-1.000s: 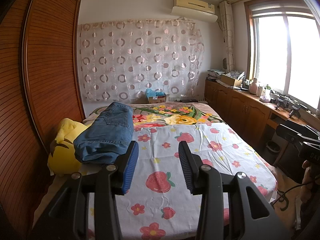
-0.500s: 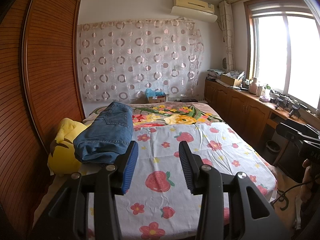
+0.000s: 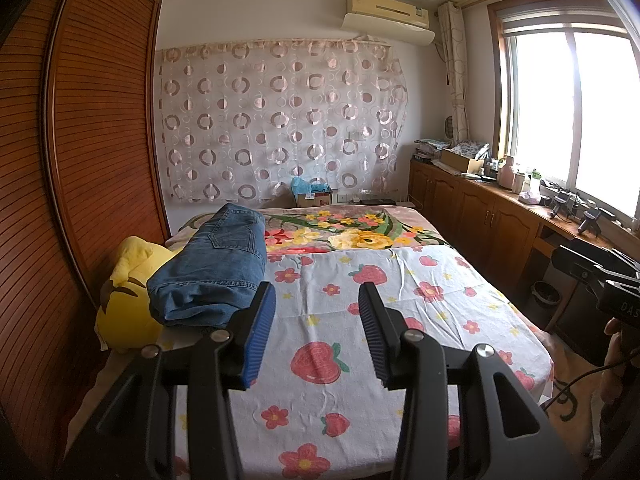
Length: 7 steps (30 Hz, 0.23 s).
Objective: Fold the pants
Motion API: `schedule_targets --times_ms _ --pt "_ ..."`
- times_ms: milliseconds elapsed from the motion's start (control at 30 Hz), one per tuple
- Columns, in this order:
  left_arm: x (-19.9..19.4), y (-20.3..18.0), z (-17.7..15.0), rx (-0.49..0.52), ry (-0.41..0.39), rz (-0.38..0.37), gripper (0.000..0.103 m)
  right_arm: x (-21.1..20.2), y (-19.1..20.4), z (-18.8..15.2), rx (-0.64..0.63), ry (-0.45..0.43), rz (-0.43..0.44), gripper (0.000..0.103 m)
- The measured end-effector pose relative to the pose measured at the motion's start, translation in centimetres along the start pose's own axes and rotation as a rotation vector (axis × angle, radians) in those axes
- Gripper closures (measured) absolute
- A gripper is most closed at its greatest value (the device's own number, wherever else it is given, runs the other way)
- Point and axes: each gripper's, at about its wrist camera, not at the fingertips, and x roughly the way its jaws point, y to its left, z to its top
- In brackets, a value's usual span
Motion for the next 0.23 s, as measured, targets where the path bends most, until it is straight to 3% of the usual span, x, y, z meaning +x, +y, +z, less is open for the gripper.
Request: schedule_targets --times_ms 233 --pt "-0.05 0.02 -0.02 -0.001 -0.001 -0.001 0.060 0.02 -0.12 0.07 0.002 -0.002 0.000 0.023"
